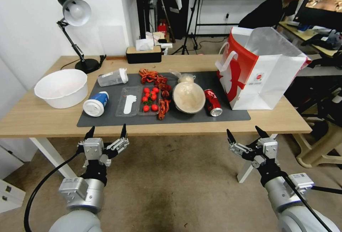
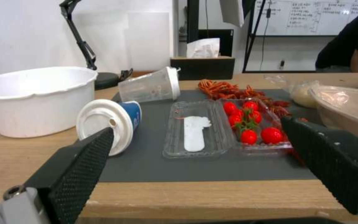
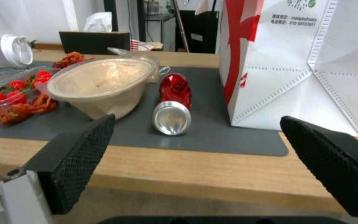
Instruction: Pick up the trash from the table and place it into the takeout bag.
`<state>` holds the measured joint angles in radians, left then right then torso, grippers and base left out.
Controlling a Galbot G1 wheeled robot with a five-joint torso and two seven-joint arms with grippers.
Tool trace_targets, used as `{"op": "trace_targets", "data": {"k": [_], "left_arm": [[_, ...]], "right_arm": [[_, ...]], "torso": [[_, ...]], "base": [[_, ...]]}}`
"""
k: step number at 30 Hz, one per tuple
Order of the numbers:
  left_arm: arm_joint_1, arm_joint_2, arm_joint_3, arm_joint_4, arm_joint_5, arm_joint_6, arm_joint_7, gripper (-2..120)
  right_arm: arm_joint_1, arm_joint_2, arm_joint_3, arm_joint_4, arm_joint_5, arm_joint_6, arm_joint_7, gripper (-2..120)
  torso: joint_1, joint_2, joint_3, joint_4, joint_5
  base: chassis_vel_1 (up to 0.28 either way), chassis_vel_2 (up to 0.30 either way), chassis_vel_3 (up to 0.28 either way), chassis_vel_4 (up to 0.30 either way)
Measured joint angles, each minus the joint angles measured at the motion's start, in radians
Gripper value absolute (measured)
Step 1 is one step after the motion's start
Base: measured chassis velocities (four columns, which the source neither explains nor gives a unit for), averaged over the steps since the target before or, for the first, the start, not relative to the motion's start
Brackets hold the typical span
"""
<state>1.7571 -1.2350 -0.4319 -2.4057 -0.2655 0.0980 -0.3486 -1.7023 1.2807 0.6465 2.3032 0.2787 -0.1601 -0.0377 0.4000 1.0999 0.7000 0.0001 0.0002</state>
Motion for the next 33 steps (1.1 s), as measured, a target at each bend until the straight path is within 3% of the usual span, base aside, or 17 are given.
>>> {"op": "trace_targets", "data": {"k": [18,33], "left_arm": [[-0.024,0.028,0.020,0.028,-0.008,0.003,0.003,100],[-0.005,0.017,0.019,0.024,0.000,0.000,0.002,100]], "right_arm": [[0.257,-0.160,-0.051,-0.153,0.141,-0.014,0.071,100],[0.468,-0.296,-0.206,-0.332,0.211,-0.108,0.086,100]], "torso": [[0.000,0.000,0.000,-0.0005,-0.0001],[0.000,0.000,0.000,-0.0001,0.0000]], "base": [[0.000,0.000,0.000,0.000],[0.000,0.000,0.000,0.000]]}}
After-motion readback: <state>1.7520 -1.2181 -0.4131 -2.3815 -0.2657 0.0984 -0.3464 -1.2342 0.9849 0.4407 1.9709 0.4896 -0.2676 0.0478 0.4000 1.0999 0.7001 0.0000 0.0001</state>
